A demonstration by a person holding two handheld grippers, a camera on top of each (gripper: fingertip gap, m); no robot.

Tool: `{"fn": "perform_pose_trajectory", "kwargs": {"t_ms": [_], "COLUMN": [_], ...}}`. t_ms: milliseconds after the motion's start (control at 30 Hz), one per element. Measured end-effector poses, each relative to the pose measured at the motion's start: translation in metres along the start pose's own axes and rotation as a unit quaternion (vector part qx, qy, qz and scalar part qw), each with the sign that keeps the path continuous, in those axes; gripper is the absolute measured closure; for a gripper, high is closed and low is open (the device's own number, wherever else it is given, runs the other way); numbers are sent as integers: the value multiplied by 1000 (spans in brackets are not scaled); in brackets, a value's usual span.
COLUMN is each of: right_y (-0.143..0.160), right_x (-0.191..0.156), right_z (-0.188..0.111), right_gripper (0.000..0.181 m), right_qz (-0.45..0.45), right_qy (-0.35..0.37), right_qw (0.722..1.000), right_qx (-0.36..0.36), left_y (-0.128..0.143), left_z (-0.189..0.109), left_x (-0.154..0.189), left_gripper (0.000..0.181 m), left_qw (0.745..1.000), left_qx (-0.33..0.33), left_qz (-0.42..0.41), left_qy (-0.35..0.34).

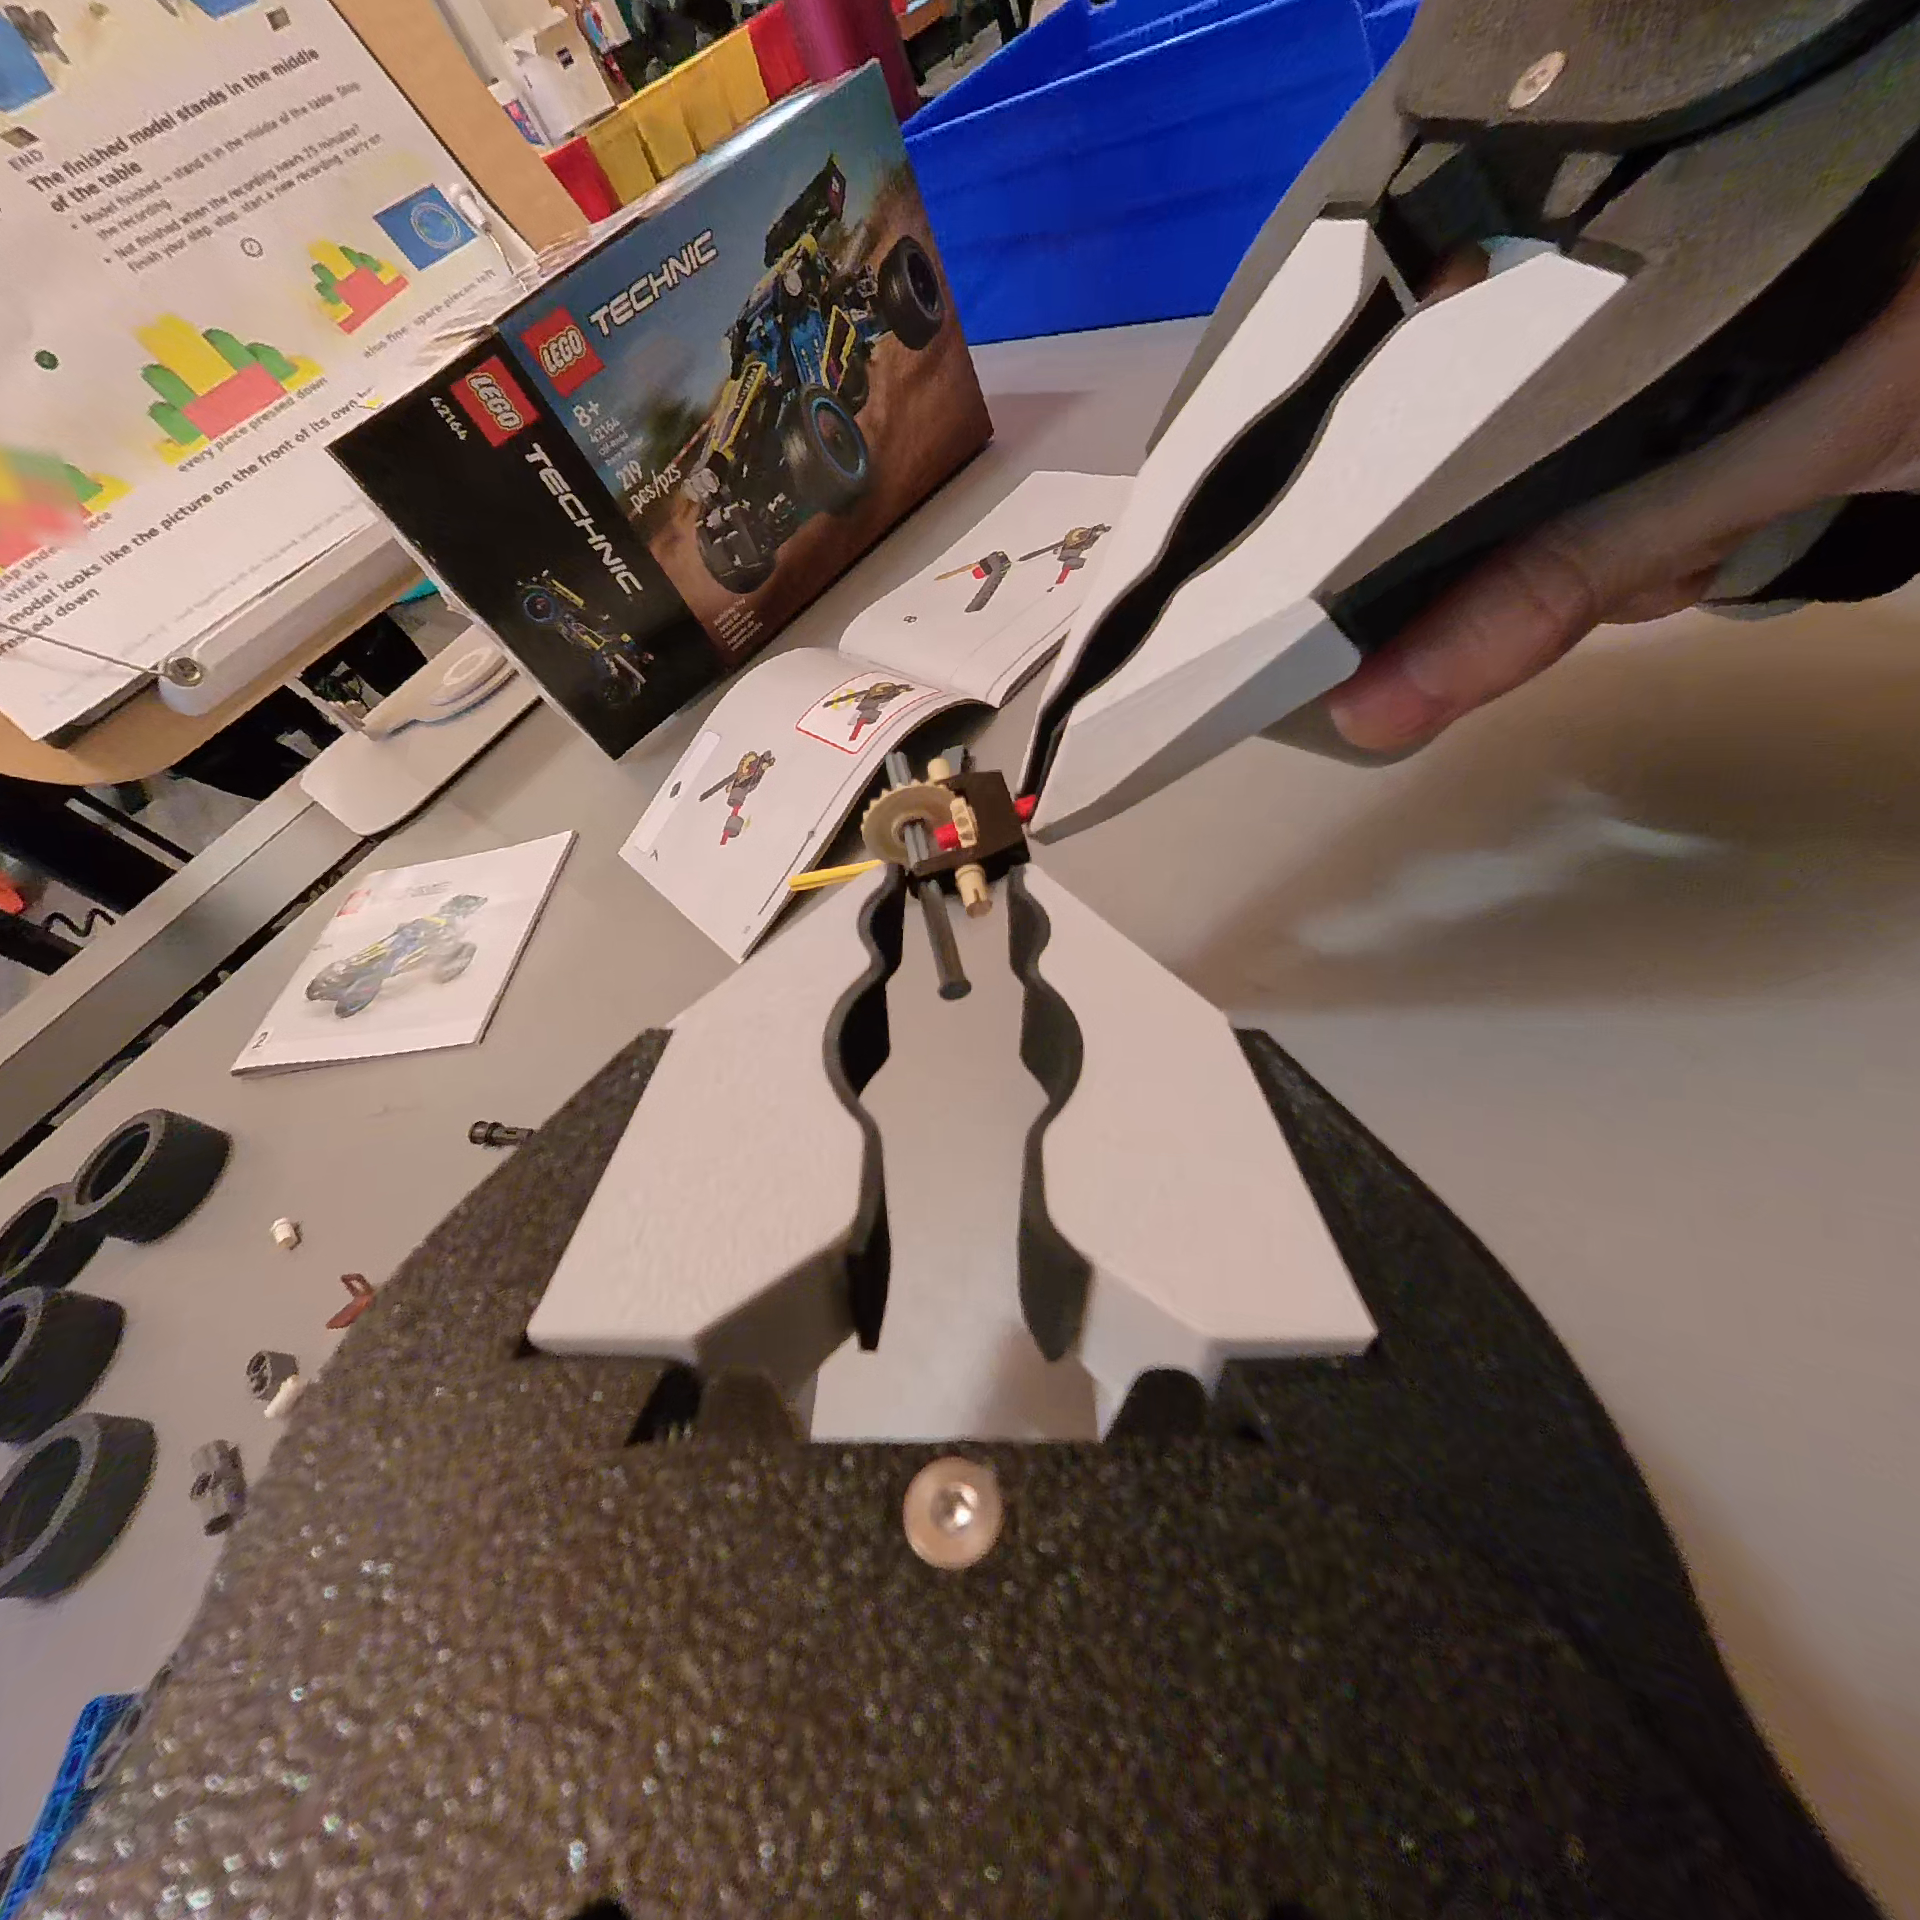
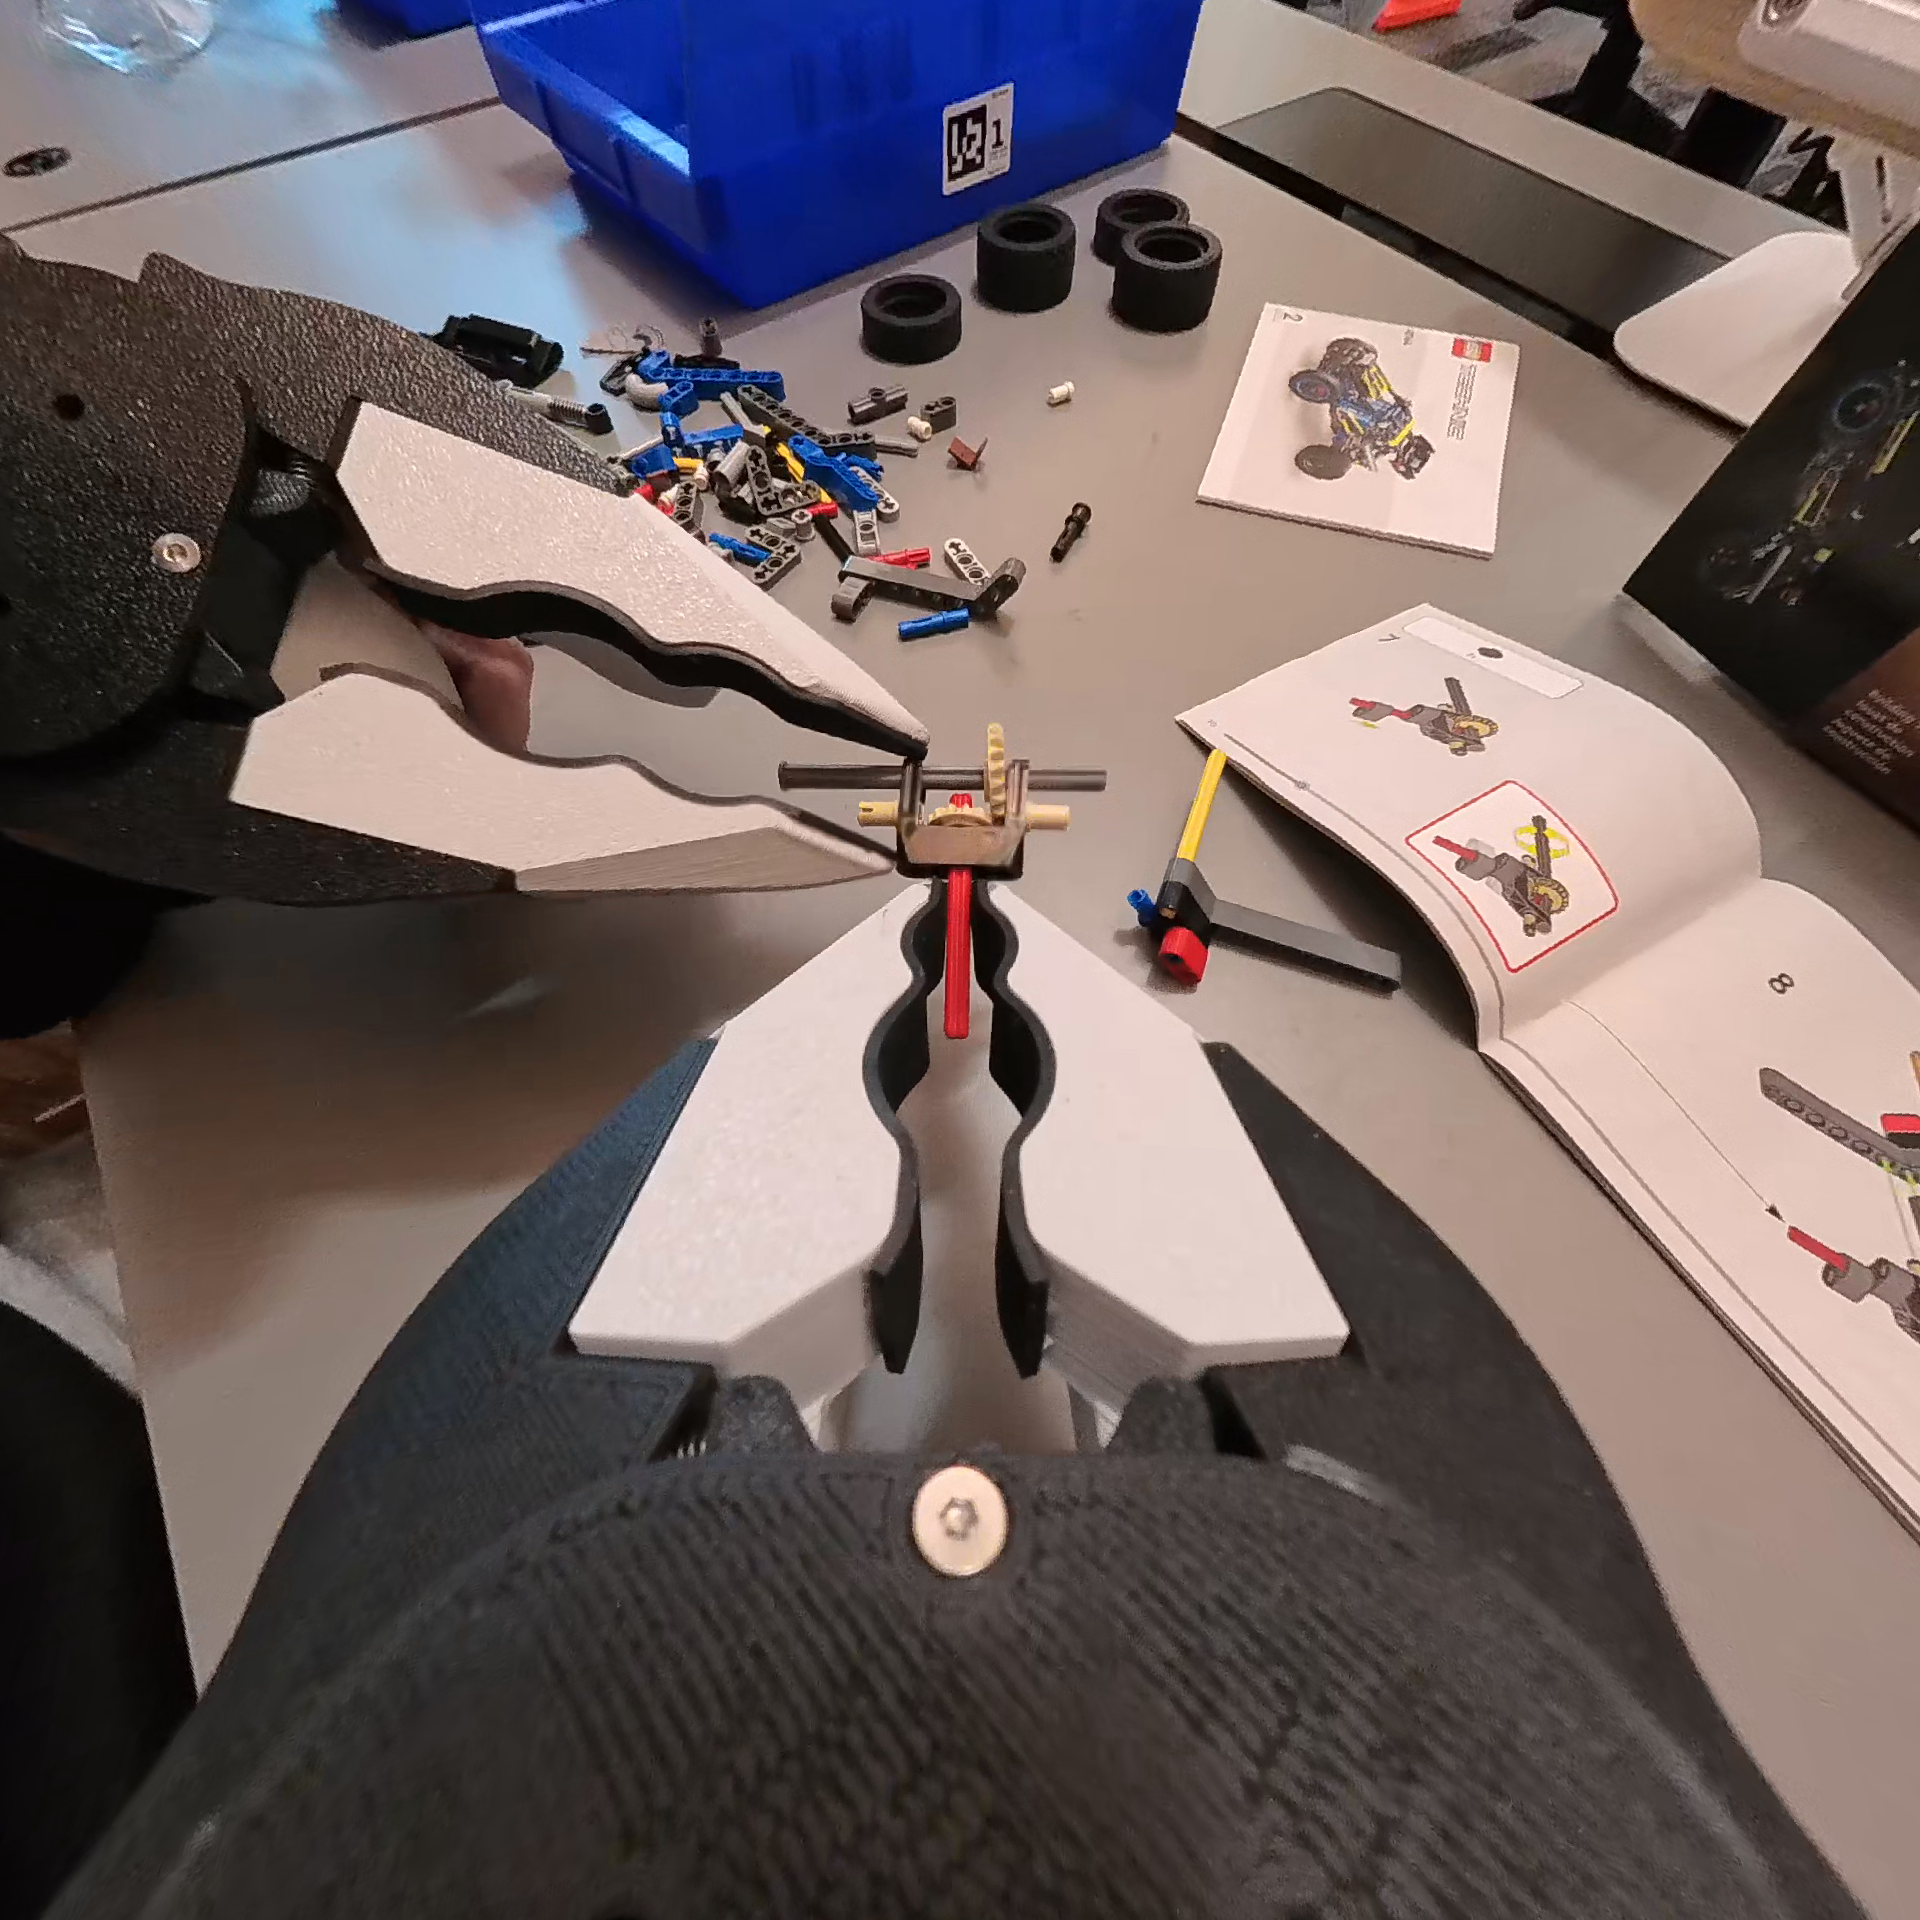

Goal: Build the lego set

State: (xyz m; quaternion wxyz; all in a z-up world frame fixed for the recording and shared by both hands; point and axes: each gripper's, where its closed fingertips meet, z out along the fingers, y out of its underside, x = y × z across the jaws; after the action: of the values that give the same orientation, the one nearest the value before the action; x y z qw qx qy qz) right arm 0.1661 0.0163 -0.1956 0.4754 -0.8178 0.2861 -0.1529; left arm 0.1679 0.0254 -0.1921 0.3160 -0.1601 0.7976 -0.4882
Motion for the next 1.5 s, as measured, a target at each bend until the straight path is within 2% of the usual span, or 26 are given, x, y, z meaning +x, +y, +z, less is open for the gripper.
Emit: {"fn": "perform_pose_trajectory", "kwargs": {"t_ms": [133,367,667,833,967,1100,1233,1400,1500], "right_y": [-2,-13,-18,-16,-14,3,14,12,9], "right_x": [4,5,2,3,-23,-46,-53,-50,-52], "right_z": [-2,-5,-6,-9,-16,-24,-28,-33,-38], "right_gripper": [179,179,179,179,179,179,179,179,179], "right_qz": [1,-3,-14,-44,-123,-176,-184,-193,-200], "right_qy": [17,36,39,29,-68,-165,-208,-216,-224], "right_qw": [1000,999,998,998,988,969,959,952,946], "right_qx": [4,33,44,39,60,60,60,98,119], "left_y": [2,-7,-6,-1,0,3,6,2,-2], "left_z": [0,-4,-4,-13,-30,-45,-49,-51,-53], "left_x": [2,0,-6,-5,8,30,46,51,54], "left_gripper": [155,155,156,143,122,126,127,139,139], "left_qw": [1000,1000,1000,999,988,972,961,958,955], "left_qx": [-6,9,10,4,27,40,37,47,58], "left_qz": [4,-24,-25,23,3,33,56,55,49], "left_qy": [9,6,-5,42,149,230,267,279,288]}}
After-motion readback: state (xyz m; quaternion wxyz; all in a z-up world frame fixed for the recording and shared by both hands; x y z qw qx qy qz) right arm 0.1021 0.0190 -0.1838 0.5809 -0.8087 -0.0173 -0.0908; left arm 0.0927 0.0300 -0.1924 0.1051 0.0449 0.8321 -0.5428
